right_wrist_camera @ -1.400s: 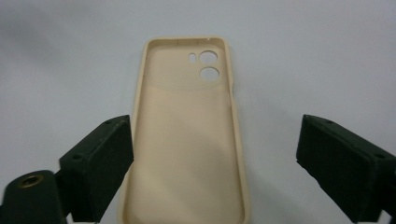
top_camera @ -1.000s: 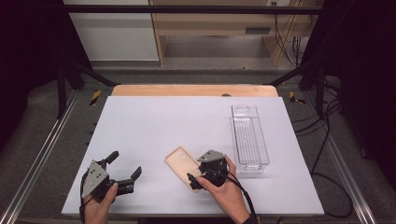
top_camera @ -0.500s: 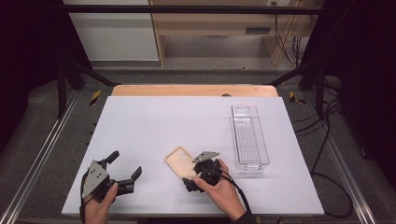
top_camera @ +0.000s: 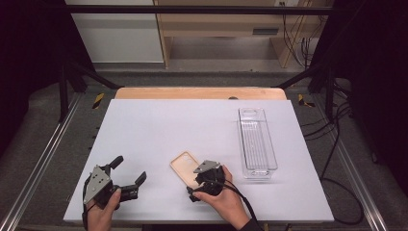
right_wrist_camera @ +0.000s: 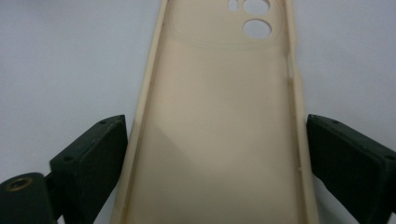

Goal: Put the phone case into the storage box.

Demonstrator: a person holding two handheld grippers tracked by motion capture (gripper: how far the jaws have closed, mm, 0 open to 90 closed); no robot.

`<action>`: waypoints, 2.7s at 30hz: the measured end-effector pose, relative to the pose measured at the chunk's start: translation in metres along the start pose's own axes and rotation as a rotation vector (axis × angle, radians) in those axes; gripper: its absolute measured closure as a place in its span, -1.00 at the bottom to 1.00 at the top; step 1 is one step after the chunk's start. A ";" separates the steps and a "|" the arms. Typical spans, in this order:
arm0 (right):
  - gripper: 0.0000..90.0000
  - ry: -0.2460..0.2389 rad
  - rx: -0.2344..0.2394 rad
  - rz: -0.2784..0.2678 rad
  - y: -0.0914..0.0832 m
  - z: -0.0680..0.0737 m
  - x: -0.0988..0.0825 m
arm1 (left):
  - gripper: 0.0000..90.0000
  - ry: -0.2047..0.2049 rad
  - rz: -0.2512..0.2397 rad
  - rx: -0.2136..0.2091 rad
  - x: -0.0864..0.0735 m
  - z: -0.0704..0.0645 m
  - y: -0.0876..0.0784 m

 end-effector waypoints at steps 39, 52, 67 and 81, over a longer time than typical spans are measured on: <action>-0.72 -0.025 -0.110 -0.284 -0.034 -0.019 -0.003 | -0.99 -0.139 0.047 -0.078 0.021 -0.027 0.017; -0.72 -0.009 -0.160 -0.387 -0.051 -0.027 0.005 | -0.98 -0.183 0.062 -0.089 0.034 -0.027 0.078; -0.72 -0.043 -0.160 -0.482 -0.058 -0.016 0.008 | -0.95 -0.231 0.136 -0.118 0.025 -0.046 0.083; -0.72 -0.062 -0.165 -0.541 -0.061 -0.003 0.011 | -0.94 -0.286 0.122 -0.135 0.028 -0.045 0.081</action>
Point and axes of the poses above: each handheld gripper's, and its own axes: y roughly forward along the jaws, x roughly out of its top, z roughly to its left, the point moved 2 cm from there along y, roughly forward along the jaws, and after that the axes turned 6 degrees about -z, right-handed, at the moved point
